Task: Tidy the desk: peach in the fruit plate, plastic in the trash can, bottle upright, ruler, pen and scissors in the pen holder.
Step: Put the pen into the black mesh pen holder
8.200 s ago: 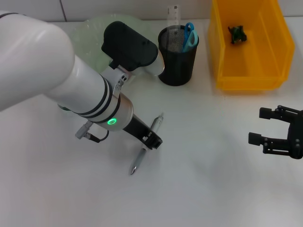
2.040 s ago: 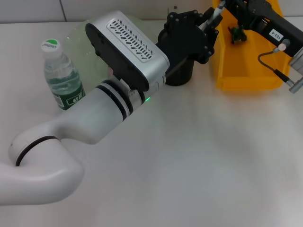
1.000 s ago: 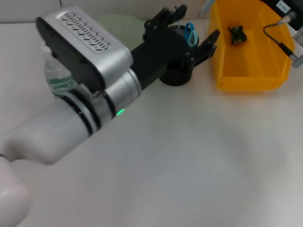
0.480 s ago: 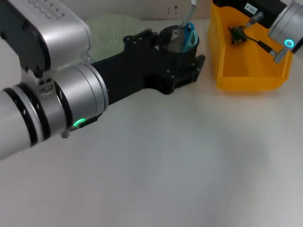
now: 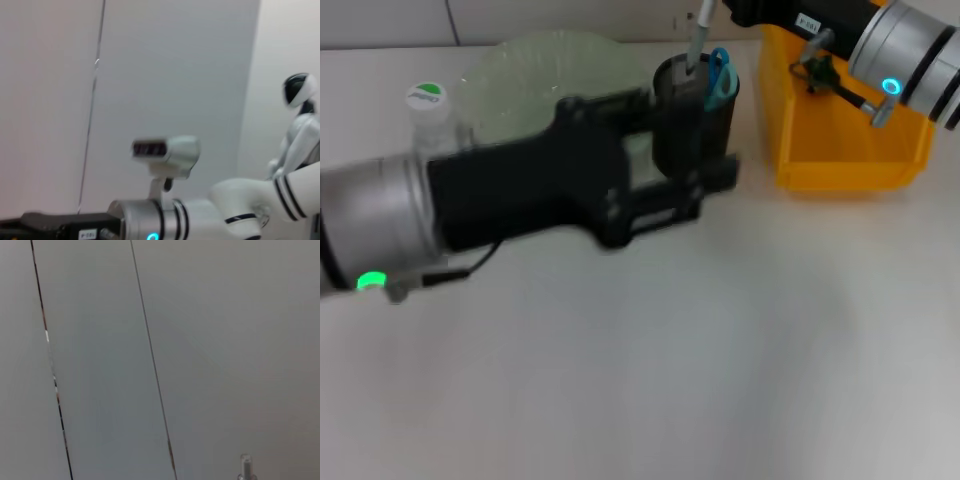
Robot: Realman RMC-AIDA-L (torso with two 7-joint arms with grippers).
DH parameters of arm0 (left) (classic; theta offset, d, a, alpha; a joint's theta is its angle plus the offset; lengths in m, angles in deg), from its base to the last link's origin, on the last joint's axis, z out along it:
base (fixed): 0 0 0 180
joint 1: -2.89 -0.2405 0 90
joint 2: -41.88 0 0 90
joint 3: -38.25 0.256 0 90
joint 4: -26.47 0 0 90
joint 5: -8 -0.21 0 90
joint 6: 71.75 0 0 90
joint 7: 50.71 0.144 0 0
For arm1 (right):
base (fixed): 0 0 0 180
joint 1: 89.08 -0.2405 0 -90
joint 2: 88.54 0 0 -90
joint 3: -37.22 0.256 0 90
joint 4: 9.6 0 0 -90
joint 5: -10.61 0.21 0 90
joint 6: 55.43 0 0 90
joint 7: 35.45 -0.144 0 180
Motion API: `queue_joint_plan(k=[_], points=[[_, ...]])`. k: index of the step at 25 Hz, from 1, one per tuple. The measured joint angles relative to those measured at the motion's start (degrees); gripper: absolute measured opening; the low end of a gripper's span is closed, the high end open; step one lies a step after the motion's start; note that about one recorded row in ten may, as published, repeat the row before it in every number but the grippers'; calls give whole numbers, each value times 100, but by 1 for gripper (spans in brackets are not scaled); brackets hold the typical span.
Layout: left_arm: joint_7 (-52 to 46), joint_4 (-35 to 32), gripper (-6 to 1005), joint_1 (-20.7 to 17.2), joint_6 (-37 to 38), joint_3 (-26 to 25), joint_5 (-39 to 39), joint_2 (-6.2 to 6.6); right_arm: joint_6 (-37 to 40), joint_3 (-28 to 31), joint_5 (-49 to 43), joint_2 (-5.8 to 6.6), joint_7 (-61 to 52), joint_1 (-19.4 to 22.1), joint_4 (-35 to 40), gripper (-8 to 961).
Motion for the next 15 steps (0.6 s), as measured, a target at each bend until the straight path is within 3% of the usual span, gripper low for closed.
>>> queue_joint_plan(k=[2, 3, 4, 7, 9, 11, 12, 13, 14, 15], points=[[1234, 1066, 643, 73, 341, -77, 307, -16, -184, -70, 0, -2, 10, -72, -49, 184], [1234, 1066, 628, 73, 341, -77, 307, -16, -259, -117, 1, -2, 17, -107, -76, 185], [2233, 1814, 612, 110, 403, -36, 462, -26, -331, -172, 6, -5, 33, -136, -106, 186], [2521, 2047, 613, 135, 412, 0, 520, -27, -446, -247, 25, -9, 86, -153, -130, 190], [3327, 2966, 614, 276, 529, 108, 778, -26, -550, -267, 26, -12, 203, -226, -248, 193], [3327, 2966, 615, 276, 529, 108, 778, -26, -611, -270, 23, -13, 257, -280, -332, 196], [3588, 3370, 615, 383, 636, 121, 913, -25, -655, -270, 20, -15, 307, -293, -359, 197], [3588, 3370, 616, 383, 636, 121, 913, -25, -692, -270, 19, -18, 353, -304, -379, 199], [4146, 4370, 616, 584, 848, 179, 1298, -20, -732, -270, 19, -22, 410, -319, -408, 200], [4146, 4370, 617, 584, 848, 179, 1298, -20, -732, -270, 19, -22, 410, -319, -408, 201]])
